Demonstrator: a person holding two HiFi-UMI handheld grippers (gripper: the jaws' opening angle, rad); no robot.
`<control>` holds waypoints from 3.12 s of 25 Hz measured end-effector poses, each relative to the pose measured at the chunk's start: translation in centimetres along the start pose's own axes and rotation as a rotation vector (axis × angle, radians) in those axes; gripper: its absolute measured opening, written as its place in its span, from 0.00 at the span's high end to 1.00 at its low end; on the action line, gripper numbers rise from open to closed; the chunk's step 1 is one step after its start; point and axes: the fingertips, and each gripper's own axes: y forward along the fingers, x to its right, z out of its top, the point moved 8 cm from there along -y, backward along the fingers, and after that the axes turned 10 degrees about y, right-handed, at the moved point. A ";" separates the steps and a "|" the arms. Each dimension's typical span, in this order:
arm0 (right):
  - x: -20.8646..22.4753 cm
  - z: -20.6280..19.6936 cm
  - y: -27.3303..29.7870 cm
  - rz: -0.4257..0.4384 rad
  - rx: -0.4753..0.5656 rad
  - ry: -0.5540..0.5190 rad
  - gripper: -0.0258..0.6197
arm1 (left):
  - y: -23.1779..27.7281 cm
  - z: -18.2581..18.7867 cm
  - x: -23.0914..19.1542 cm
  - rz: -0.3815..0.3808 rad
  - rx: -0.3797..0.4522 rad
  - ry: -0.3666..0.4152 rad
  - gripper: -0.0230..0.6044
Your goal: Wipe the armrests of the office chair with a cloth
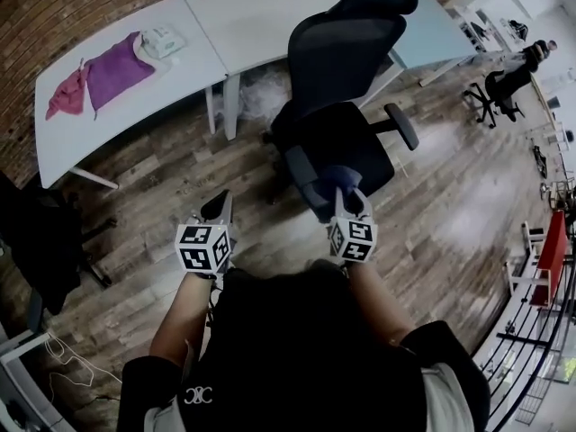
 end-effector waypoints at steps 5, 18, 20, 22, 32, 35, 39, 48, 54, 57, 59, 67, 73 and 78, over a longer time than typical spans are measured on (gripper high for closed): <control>6.1 0.3 -0.2 0.124 0.003 -0.002 0.86 | 2.1 -0.1 6.9 0.080 0.026 -0.013 0.96; 23.1 -1.2 -2.4 0.456 -0.043 -0.048 0.86 | 4.3 -3.9 28.8 0.299 0.034 -0.096 0.96; 25.3 -1.8 -3.7 0.468 -0.060 -0.012 0.86 | 3.4 -4.5 31.9 0.322 0.040 -0.088 0.96; 26.4 -1.9 -4.4 0.481 -0.060 0.024 0.86 | 2.5 -5.0 33.7 0.342 0.048 -0.081 0.96; 28.1 -2.8 -12.9 0.533 -0.029 0.013 0.86 | -3.5 -9.3 42.2 0.340 0.099 -0.063 0.96; 28.6 -4.2 -17.5 0.538 -0.017 0.017 0.86 | -6.9 -12.3 45.1 0.349 0.105 -0.077 0.96; 29.0 -6.2 -24.3 0.551 0.009 0.015 0.86 | -11.4 -16.7 49.2 0.358 0.113 -0.096 0.96; 31.6 -8.4 -36.6 0.601 0.011 -0.034 0.86 | -15.5 -20.7 57.7 0.316 0.138 -0.119 0.96; 34.3 -9.2 -39.6 0.629 0.036 -0.055 0.86 | -16.0 -21.3 61.6 0.340 0.148 -0.100 0.96; 36.8 -9.0 -41.0 0.643 0.049 -0.050 0.86 | -15.4 -20.8 64.3 0.346 0.141 -0.077 0.96; 39.2 -8.8 -42.1 0.647 0.053 -0.032 0.86 | -14.5 -20.5 66.9 0.340 0.139 -0.063 0.96; 51.3 -11.4 -48.6 0.695 0.039 -0.043 0.86 | -11.2 -24.3 80.8 0.354 0.078 -0.078 0.96; 54.6 -12.3 -50.7 0.732 0.037 -0.067 0.86 | -11.9 -26.4 85.7 0.403 0.051 -0.103 0.96; 55.3 -11.8 -51.2 0.747 0.038 -0.063 0.86 | -13.1 -25.9 86.6 0.436 0.047 -0.089 0.96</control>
